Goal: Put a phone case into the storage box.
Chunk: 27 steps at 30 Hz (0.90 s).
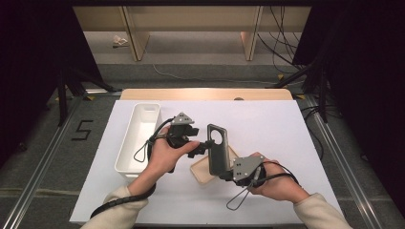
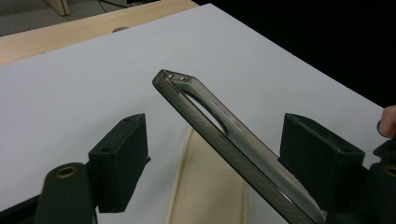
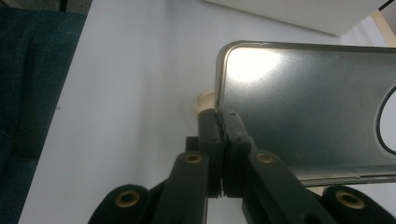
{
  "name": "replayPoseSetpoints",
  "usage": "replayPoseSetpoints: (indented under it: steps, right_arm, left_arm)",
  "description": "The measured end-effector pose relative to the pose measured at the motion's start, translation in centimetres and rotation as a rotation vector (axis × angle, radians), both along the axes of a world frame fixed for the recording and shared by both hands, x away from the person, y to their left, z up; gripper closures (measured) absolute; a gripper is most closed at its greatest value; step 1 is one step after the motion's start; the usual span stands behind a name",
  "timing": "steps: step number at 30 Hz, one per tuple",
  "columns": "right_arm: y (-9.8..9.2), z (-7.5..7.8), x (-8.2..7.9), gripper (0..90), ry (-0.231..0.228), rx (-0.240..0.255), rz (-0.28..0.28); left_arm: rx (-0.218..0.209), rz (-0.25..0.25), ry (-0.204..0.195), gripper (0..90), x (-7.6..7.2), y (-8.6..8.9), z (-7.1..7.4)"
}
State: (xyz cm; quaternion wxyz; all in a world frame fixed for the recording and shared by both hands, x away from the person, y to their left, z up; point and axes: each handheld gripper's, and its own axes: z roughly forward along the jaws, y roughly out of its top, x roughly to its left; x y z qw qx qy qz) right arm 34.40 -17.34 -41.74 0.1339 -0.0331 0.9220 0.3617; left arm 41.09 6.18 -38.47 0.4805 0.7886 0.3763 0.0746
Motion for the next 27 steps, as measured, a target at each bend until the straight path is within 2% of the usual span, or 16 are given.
replayPoseSetpoints:
  steps: [6,18,23,27]
  right_arm:
    - [0.1,0.0,0.0,89.5,-0.004,0.0,0.006]
    - [0.1,0.0,0.0,89.6,-0.005,-0.001,0.014]
    - [0.2,0.0,-0.1,89.5,-0.001,-0.003,0.016]
    - [0.3,0.0,-0.1,89.5,-0.008,-0.008,0.016]
  left_arm:
    - [0.02,-0.011,0.03,24.8,1.3,-0.8,0.2]
    - [0.034,0.012,0.064,32.3,2.4,-1.2,0.1]
    - [0.027,0.033,0.085,35.3,2.7,-1.0,-0.1]
    - [0.005,0.044,0.104,39.2,3.0,-0.9,-0.2]
